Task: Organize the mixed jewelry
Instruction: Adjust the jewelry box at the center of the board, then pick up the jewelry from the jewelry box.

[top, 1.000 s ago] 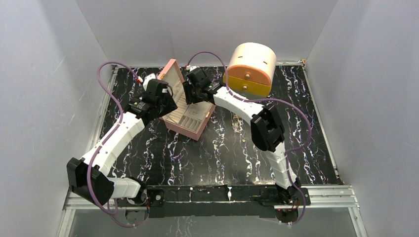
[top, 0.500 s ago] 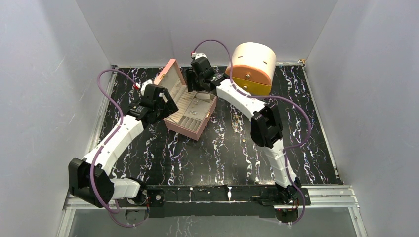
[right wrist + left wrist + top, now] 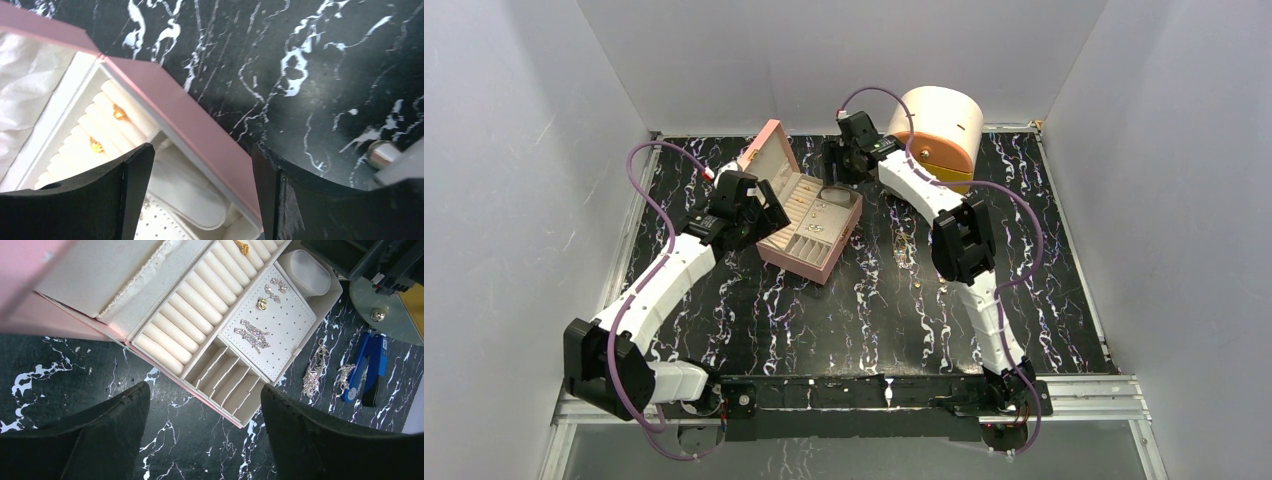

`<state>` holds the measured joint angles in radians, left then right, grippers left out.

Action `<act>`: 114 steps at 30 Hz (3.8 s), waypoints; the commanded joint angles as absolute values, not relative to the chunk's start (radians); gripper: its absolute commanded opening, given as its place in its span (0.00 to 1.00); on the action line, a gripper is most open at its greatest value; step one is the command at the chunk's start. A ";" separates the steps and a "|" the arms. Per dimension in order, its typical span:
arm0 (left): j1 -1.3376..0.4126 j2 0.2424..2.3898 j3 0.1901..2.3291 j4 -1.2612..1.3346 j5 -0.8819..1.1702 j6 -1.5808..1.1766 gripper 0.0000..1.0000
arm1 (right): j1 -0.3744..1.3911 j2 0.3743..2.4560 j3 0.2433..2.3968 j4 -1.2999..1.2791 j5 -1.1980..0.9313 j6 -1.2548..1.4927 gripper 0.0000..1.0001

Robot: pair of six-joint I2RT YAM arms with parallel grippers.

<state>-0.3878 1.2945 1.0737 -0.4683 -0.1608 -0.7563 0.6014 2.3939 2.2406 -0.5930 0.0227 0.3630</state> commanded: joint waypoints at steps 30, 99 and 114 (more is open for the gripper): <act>-0.418 1.177 1.162 -0.618 0.040 -0.487 0.61 | 0.738 1.694 1.425 -0.387 0.054 0.731 0.73; -0.567 1.626 1.450 -0.674 -0.080 -0.618 0.00 | 0.684 1.410 1.071 -0.126 -0.161 0.636 0.76; -0.346 1.386 1.231 -0.366 0.435 -1.346 0.00 | 0.608 1.309 0.760 0.724 -0.380 0.901 0.84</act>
